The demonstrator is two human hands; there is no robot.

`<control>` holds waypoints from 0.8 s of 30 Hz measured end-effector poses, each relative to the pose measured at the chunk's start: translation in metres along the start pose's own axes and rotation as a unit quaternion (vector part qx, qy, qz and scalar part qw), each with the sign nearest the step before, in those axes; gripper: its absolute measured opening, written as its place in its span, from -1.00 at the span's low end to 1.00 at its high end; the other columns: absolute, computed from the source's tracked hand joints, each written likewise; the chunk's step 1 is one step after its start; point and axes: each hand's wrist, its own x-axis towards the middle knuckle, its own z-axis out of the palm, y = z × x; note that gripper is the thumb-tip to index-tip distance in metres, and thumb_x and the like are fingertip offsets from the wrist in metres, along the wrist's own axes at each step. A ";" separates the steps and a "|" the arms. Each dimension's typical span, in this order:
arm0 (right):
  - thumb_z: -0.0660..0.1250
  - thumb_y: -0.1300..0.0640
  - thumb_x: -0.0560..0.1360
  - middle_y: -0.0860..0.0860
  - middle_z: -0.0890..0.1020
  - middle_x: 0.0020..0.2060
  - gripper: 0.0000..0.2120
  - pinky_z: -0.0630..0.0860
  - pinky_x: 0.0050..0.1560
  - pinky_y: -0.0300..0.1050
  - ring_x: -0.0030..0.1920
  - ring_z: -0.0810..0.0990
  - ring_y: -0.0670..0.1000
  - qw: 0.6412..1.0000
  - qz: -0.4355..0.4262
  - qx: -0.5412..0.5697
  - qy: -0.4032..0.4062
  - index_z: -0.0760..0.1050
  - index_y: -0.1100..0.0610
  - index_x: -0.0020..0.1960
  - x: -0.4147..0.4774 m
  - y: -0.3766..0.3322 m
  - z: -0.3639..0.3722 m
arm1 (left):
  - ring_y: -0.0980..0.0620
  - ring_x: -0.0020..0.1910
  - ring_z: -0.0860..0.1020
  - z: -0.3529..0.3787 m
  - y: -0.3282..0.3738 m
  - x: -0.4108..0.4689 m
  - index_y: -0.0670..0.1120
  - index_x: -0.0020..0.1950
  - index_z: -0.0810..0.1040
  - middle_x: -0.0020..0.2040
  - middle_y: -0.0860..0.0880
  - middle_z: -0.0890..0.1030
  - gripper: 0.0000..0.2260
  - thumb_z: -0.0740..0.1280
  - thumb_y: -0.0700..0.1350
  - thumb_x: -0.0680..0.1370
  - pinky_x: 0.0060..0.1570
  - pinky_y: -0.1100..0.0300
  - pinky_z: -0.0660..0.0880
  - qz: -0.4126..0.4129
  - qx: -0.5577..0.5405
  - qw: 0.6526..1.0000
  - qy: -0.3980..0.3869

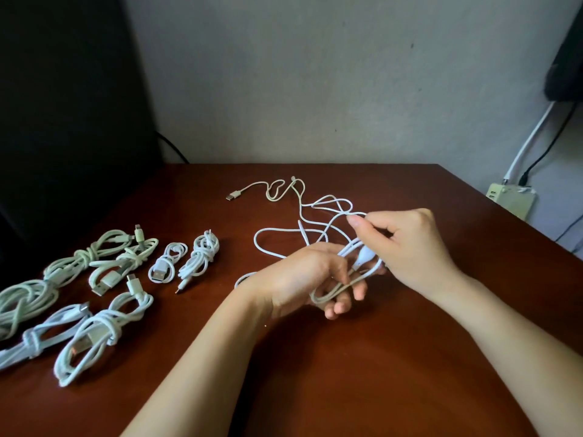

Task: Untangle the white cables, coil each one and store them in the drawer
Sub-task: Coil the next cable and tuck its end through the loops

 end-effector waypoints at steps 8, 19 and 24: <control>0.24 -0.07 0.52 0.01 0.22 -0.57 -0.52 0.20 -0.46 -0.17 -0.47 0.18 -0.09 0.998 0.030 0.031 0.037 0.25 0.17 -0.46 0.001 -0.010 0.004 | 0.16 -0.56 0.12 0.005 0.007 -0.007 -0.04 -0.15 0.36 -0.40 0.00 0.32 -0.83 0.16 -0.15 0.65 -0.57 0.39 0.05 0.020 0.049 0.998 0.020; 0.11 -0.14 0.55 -0.01 0.64 0.09 -0.60 0.37 0.33 -0.08 0.20 0.53 -0.11 0.930 0.200 0.290 -0.105 0.55 0.08 0.16 -0.006 0.002 0.021 | 0.17 -0.57 0.13 -0.007 0.018 -0.009 -0.13 0.04 0.50 -0.44 -0.01 0.31 -0.73 0.04 -0.06 0.67 -0.60 0.43 0.09 0.177 -0.216 0.949 0.149; 0.10 -0.15 0.56 0.26 0.52 -0.17 -0.52 0.41 -0.06 0.03 -0.17 0.42 -0.03 0.943 0.163 0.209 -0.200 0.49 0.27 -0.08 -0.008 -0.010 0.024 | 0.17 -0.58 0.13 -0.011 0.020 -0.010 -0.13 0.03 0.45 -0.46 -0.01 0.30 -0.73 0.01 -0.04 0.68 -0.60 0.41 0.07 0.191 -0.260 0.926 0.195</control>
